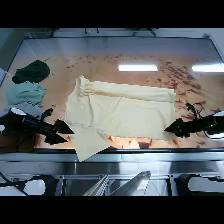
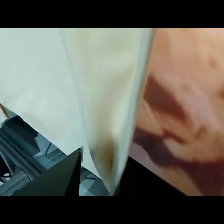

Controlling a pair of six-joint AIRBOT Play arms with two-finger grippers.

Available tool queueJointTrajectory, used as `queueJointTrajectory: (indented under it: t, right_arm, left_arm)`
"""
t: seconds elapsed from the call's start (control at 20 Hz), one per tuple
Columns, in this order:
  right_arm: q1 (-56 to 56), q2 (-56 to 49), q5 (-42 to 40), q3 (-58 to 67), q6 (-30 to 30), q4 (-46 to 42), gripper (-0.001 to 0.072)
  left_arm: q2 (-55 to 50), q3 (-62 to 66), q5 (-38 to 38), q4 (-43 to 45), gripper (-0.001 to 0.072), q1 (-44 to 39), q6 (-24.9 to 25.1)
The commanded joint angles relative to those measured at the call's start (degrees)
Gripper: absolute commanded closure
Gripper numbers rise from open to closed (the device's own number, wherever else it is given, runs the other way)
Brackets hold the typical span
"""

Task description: Fold the shirts.

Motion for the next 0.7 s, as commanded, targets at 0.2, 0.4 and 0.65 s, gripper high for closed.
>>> queueJointTrajectory:
  t: [0.2, 0.4, 0.65]
  right_arm:
    - [-0.70, 0.09, 7.89, 0.76, 3.15, -1.84, 0.0459]
    - [-6.47, 2.34, 12.17, 2.47, 6.01, -2.10, 0.0691]
    - [-9.81, 6.12, 12.26, 2.60, 6.56, -2.38, 0.0693]
  left_arm:
    - [0.00, 3.37, 6.23, -1.05, 0.0682, -9.29, 2.89]
    - [0.07, 7.02, -1.66, -1.09, 0.0679, -4.87, 2.93]
    - [0.39, 7.06, -9.01, -4.96, 0.0679, 1.01, 5.27]
